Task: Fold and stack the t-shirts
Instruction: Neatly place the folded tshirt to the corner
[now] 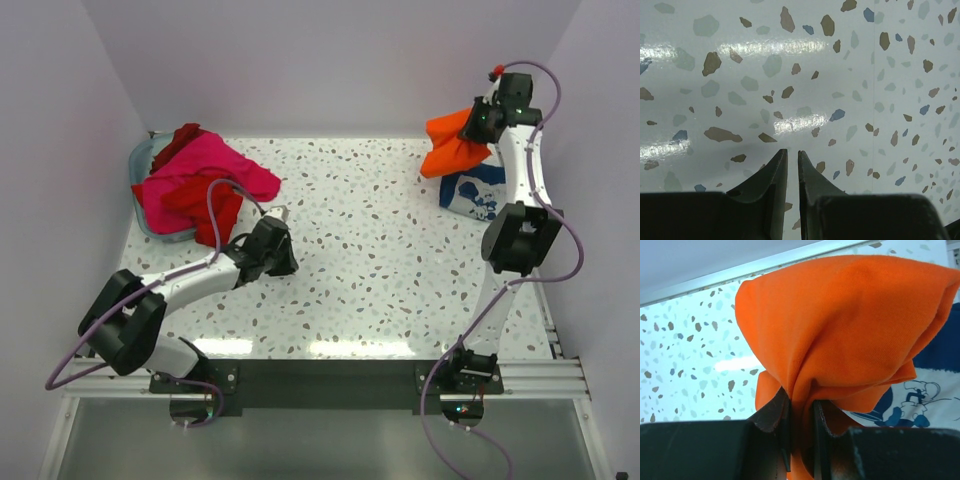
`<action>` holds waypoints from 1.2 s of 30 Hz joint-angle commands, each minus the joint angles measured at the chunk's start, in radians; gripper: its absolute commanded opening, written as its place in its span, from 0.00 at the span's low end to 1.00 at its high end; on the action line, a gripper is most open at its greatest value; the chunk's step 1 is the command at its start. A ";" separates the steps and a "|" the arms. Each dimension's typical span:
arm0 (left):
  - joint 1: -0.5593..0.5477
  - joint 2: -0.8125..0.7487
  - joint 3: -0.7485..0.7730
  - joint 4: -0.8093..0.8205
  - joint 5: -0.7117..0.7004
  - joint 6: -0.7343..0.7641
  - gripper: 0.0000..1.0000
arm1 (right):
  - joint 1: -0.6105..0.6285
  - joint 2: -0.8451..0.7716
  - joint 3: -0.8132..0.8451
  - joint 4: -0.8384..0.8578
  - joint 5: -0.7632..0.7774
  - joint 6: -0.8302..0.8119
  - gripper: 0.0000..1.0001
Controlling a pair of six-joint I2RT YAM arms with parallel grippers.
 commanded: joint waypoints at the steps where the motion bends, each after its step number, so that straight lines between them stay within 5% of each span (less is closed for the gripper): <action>1: 0.002 0.009 -0.008 0.005 -0.034 -0.014 0.19 | -0.032 -0.002 0.054 0.033 -0.055 -0.024 0.00; 21: 0.002 0.052 0.013 -0.024 -0.046 -0.014 0.19 | -0.103 0.059 0.081 0.056 0.074 -0.141 0.02; 23: 0.002 0.055 0.018 -0.029 -0.044 -0.014 0.20 | -0.101 0.055 0.069 0.058 0.121 -0.141 0.22; 24: 0.002 0.054 0.019 -0.032 -0.044 -0.011 0.22 | -0.101 0.047 0.059 0.062 0.146 -0.139 0.58; 26: 0.002 0.046 0.026 -0.042 -0.050 -0.007 0.28 | -0.103 -0.007 -0.022 0.090 0.197 -0.141 0.71; 28: 0.002 0.034 0.038 -0.052 -0.053 -0.003 0.37 | -0.103 -0.078 -0.125 0.151 0.243 -0.147 0.98; 36: 0.002 -0.073 0.070 -0.138 -0.099 0.011 0.54 | -0.101 -0.295 -0.356 0.222 0.349 -0.132 0.99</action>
